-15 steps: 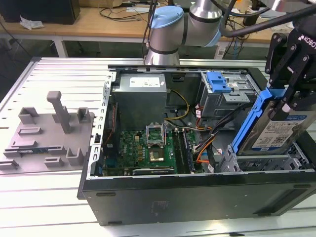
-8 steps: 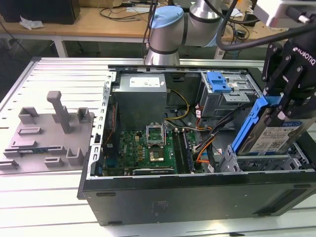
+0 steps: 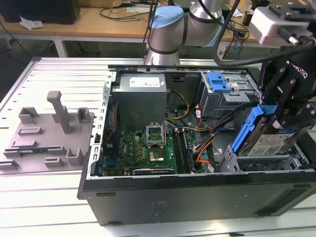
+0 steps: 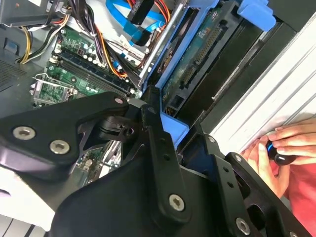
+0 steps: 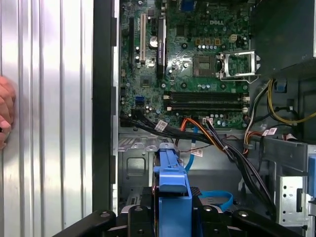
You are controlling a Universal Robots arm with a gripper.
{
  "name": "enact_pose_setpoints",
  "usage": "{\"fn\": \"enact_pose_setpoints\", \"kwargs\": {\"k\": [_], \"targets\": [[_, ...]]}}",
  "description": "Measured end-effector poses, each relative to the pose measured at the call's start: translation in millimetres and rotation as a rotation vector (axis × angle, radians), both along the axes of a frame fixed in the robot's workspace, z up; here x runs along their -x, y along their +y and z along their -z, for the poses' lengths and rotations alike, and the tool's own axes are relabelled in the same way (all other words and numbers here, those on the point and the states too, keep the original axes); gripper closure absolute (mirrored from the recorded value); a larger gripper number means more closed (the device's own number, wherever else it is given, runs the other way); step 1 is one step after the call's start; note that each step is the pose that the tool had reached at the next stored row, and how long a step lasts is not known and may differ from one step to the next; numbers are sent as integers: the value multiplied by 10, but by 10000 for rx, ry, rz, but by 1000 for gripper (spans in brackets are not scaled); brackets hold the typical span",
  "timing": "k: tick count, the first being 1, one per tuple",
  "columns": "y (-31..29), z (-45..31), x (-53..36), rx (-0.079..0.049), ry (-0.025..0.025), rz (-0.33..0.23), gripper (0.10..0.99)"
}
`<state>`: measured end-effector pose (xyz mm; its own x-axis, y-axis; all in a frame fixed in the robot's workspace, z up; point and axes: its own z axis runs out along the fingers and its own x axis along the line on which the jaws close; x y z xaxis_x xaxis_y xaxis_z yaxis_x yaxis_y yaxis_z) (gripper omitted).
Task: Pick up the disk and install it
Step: 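Insert the disk into the insertion slot, then insert the first disk wire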
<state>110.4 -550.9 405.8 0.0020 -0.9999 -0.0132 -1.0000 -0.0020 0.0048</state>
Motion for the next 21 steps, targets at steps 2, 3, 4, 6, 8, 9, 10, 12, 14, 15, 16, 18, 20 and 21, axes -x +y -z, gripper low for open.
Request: {"fn": "enact_pose_setpoints", "kwargs": {"k": [2,3,4,6,8,9,10,12,14,15,16,18,20,21], "targets": [[-6,37,0,3,16,0,702],[-7,52,0,3,26,0,702],[-8,56,0,4,33,-1,643],[-8,59,0,4,43,0,518],[-8,61,0,1,44,0,518],[-8,61,0,1,45,0,518],[-8,61,0,1,45,0,518],[-9,61,0,1,46,0,518],[-8,61,0,1,47,0,518],[-8,61,0,1,47,-1,518],[-8,61,0,1,48,0,518],[-8,61,0,1,49,0,518],[-8,61,0,1,51,0,518],[-9,61,0,1,51,1,518]]}}
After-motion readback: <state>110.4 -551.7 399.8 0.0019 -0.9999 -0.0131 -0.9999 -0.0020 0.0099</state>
